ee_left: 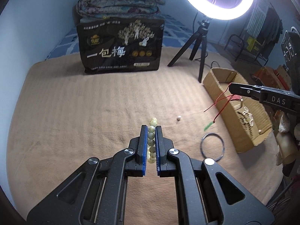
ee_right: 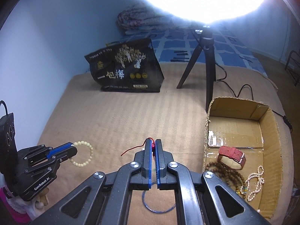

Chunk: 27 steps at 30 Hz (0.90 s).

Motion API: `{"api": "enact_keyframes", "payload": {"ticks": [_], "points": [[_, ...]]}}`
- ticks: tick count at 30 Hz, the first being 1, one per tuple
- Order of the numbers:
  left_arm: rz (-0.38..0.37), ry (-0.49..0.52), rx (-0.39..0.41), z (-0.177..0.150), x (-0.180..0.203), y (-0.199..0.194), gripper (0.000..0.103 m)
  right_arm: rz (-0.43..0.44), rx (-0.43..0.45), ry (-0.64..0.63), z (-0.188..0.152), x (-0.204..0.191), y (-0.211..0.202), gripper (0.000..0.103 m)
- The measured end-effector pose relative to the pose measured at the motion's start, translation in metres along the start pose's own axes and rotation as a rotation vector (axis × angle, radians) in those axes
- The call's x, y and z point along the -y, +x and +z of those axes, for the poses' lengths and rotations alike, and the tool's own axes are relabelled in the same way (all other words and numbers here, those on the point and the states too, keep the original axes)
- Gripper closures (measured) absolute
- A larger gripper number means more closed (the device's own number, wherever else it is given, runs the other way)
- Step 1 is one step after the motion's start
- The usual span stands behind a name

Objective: Organize jewelry
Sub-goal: 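Carry the bracelet in the left tool and the pendant in the right tool over the box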

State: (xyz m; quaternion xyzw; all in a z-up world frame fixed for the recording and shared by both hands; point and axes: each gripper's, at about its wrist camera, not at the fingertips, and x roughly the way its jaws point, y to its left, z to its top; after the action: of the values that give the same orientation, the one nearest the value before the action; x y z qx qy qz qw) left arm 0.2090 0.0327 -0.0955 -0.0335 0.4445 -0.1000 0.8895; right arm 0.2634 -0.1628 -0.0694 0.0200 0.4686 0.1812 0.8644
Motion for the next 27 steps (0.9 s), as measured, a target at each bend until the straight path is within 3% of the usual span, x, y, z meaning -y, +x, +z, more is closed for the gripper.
{"api": "enact_keyframes", "payload": {"ticks": [13,27], "points": [[-0.087,0.008,0.063,0.009,0.040,-0.035,0.098,-0.002,0.101,-0.001,-0.005,0.010,-0.060,0.103],[-0.179,0.105,0.065,0.020,0.125,-0.024,0.098,-0.072,0.177,0.060,-0.010,0.072,-0.109,0.103]]}}
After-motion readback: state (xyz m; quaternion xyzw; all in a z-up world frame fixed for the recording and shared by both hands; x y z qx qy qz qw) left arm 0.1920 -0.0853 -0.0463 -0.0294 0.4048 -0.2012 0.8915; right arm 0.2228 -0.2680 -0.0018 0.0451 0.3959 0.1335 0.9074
